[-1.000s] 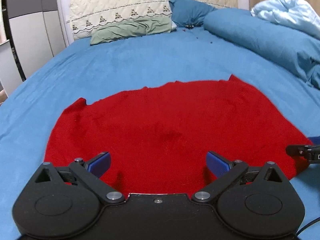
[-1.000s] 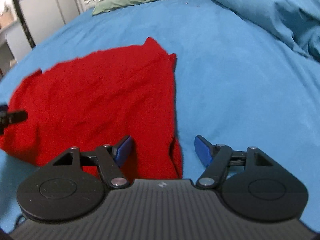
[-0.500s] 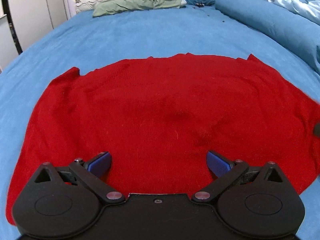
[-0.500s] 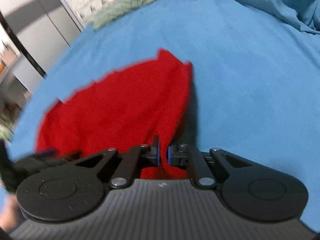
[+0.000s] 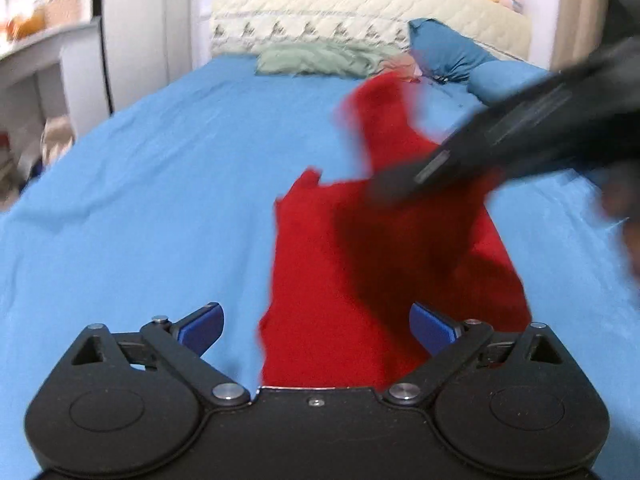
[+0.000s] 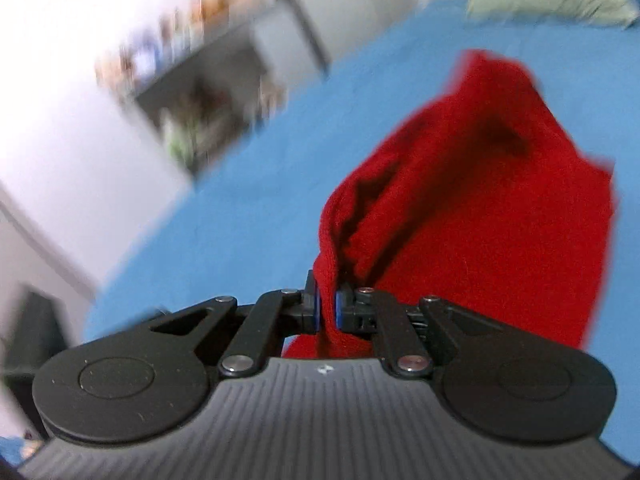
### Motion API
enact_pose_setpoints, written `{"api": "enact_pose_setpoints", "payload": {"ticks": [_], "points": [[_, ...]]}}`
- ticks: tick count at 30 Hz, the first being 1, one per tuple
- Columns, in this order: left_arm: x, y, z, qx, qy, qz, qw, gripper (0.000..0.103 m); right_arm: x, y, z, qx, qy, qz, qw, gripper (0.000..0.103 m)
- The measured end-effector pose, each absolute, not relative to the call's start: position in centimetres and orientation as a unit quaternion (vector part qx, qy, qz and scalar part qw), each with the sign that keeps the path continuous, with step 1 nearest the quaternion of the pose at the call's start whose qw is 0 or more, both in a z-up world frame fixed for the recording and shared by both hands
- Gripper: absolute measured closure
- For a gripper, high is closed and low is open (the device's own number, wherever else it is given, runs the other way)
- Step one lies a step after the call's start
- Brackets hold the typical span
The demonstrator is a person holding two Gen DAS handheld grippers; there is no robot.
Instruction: Fold small clothes
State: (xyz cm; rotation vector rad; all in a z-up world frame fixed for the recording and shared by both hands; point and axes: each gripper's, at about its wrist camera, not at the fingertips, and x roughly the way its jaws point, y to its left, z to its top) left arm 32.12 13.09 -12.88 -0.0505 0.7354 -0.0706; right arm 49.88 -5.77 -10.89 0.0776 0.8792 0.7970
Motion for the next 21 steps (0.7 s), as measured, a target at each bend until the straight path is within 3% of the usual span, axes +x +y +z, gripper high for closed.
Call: {"api": "enact_pose_setpoints", "payload": {"ticks": [5, 6, 7, 9, 12, 15, 21], "points": [[30.8, 14.1, -15.4, -0.045, 0.382, -0.051, 0.922, 0.002, 49.1, -1.5, -16.3, -0.026, 0.452, 0.368, 0.812, 0.076], [30.7, 14.1, -15.5, -0.046, 0.381, -0.053, 0.922, 0.002, 48.8, -1.5, -16.0, -0.023, 0.449, 0.373, 0.812, 0.064], [30.8, 14.0, -15.6, -0.048, 0.379, -0.056, 0.922, 0.002, 48.7, -1.8, -15.5, -0.018, 0.446, 0.383, 0.808, 0.043], [31.0, 14.3, -15.5, -0.054, 0.374, -0.06, 0.924, 0.002, 48.1, -3.1, -13.7, -0.01, 0.422, 0.39, 0.818, 0.026], [31.5, 14.3, -15.2, -0.068, 0.37, -0.059, 0.925, 0.002, 46.6, -7.0, -10.5, -0.001, 0.362, 0.372, 0.855, 0.02], [31.4, 14.9, -15.0, -0.085, 0.36, -0.051, 0.928, 0.002, 43.3, -11.4, -9.5, -0.032, 0.297, 0.292, 0.908, 0.006], [32.2, 14.8, -15.0, -0.121, 0.361, -0.035, 0.924, 0.002, 37.8, -14.7, -16.5, -0.083, 0.3, 0.188, 0.932, 0.008]]}}
